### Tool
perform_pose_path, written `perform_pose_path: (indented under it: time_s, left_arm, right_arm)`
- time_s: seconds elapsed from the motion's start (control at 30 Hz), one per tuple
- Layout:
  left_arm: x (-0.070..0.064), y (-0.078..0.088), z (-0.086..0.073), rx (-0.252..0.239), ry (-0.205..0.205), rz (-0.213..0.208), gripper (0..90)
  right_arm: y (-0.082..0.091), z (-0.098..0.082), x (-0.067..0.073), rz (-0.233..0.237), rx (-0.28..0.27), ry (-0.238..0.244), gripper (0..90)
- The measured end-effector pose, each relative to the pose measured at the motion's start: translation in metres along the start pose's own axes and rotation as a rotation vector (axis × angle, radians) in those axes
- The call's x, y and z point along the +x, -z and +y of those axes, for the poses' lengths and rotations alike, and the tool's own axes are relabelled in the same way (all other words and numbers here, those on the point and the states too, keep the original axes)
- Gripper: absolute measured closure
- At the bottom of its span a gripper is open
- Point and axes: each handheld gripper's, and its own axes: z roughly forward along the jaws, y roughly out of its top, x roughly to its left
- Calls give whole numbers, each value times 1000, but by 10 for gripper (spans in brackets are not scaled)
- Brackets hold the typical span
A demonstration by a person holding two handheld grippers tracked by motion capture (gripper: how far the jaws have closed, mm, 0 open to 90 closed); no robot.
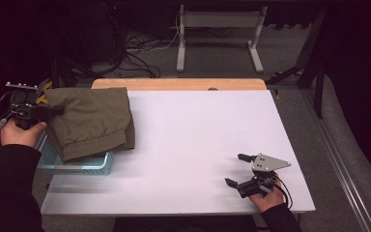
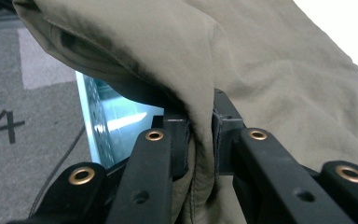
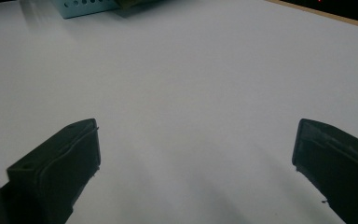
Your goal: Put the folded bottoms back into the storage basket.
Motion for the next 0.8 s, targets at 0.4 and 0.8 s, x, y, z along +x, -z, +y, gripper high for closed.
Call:
perform_pose_path:
  time_s: [0.4,0.8]
  left_arm:
    - [4,-3,-8,65,8,15,801]
    - [11,-20,-2,91,0,69,784]
  right_arm:
    - [0,0,0,0,3,1,14]
    - [0,0,0,-2,2,0,14]
